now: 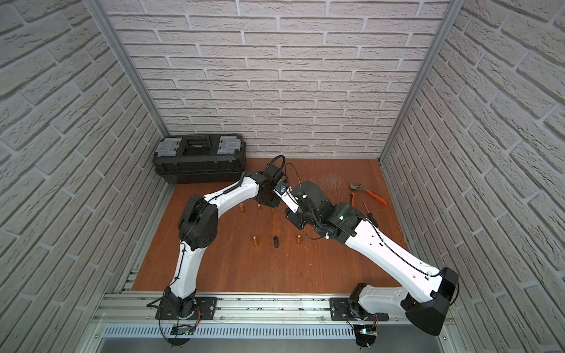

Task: Open the lipstick cap
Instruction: Place the lipstick at the center of the board.

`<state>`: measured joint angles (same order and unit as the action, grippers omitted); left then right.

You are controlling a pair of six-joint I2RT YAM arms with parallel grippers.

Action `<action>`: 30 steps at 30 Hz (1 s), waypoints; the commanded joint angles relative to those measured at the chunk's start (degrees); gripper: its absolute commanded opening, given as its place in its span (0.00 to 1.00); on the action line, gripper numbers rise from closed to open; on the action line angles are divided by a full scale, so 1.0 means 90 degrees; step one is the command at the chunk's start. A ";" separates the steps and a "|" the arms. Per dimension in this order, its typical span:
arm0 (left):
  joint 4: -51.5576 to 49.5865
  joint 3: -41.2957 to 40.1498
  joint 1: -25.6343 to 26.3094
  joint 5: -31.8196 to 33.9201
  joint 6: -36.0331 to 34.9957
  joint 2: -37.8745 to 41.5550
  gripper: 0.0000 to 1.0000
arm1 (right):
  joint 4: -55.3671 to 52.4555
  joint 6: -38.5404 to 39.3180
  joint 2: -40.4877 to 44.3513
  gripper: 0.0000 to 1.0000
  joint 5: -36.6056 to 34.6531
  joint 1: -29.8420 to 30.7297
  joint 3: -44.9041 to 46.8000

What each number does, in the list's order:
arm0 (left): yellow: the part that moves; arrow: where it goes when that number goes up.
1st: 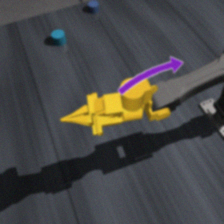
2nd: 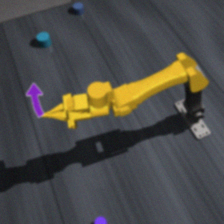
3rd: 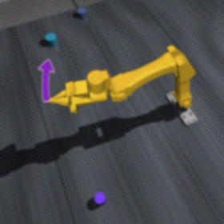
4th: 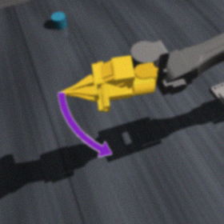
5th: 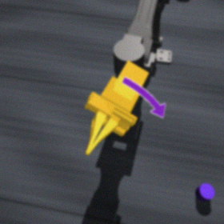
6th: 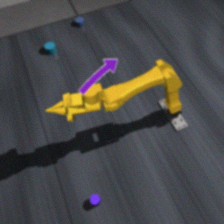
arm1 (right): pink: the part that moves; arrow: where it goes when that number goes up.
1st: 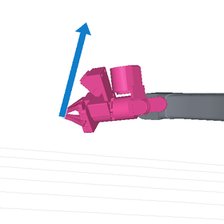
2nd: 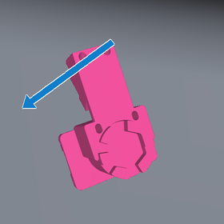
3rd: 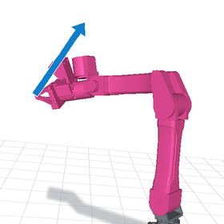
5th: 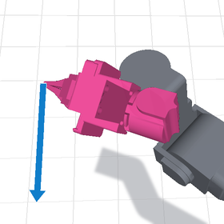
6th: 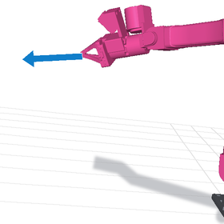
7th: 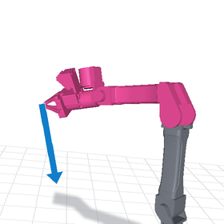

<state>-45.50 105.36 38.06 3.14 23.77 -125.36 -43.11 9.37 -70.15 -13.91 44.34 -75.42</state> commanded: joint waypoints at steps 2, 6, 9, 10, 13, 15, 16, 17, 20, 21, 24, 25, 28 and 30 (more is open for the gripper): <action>0.0066 0.0129 0.0041 0.0213 -0.0115 -0.0183 0.17 | 0.0088 -0.0106 0.0168 0.42 -0.0070 -0.0036 0.0079; 0.0021 0.0163 0.0043 0.0189 -0.0129 -0.0269 0.20 | 0.0055 -0.0124 0.0160 0.42 -0.0073 -0.0042 0.0089; -0.0004 0.0180 0.0048 0.0178 -0.0129 -0.0304 0.22 | 0.0053 -0.0124 0.0148 0.42 -0.0079 -0.0043 0.0099; -0.0010 0.0169 0.0048 0.0176 -0.0123 -0.0303 0.24 | 0.0051 -0.0134 0.0140 0.42 -0.0078 -0.0043 0.0099; -0.0016 0.0149 0.0047 0.0180 -0.0128 -0.0299 0.29 | 0.0054 -0.0141 0.0146 0.42 -0.0072 -0.0041 0.0108; -0.0056 0.0180 0.0042 0.0170 -0.0102 -0.0269 0.36 | 0.0042 -0.0148 0.0139 0.42 -0.0063 -0.0043 0.0109; -0.0105 0.0210 0.0042 0.0175 -0.0102 -0.0237 0.39 | 0.0041 -0.0142 0.0130 0.42 -0.0063 -0.0040 0.0109; -0.0144 0.0245 0.0048 0.0174 -0.0107 -0.0217 0.41 | 0.0028 -0.0147 0.0133 0.42 -0.0072 -0.0043 0.0108; -0.0267 0.0383 0.0048 0.0175 -0.0146 -0.0136 0.45 | 0.0041 -0.0152 0.0157 0.42 -0.0067 -0.0039 0.0125; -0.0367 0.0482 0.0049 0.0183 -0.0170 -0.0128 0.46 | 0.0048 -0.0149 0.0172 0.42 -0.0072 -0.0037 0.0123; -0.0663 0.0801 0.0048 0.0134 -0.0169 -0.0058 0.47 | 0.0023 -0.0164 0.0217 0.42 -0.0084 -0.0041 0.0072; -0.0806 0.0959 0.0063 0.0098 -0.0170 -0.0023 0.48 | -0.0019 -0.0186 0.0252 0.42 -0.0090 -0.0038 0.0042; -0.1244 0.1515 0.0088 -0.0181 -0.0177 0.0006 0.51 | -0.0137 -0.0187 0.0374 0.42 -0.0095 -0.0043 -0.0074; -0.1663 0.2028 0.0122 -0.0477 -0.0197 -0.0127 0.52 | -0.0277 -0.0092 0.0458 0.42 -0.0225 -0.0038 -0.0174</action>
<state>-54.46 118.91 38.41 2.09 22.61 -127.20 -44.29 8.71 -68.38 -14.37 44.34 -75.22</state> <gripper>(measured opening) 0.517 0.422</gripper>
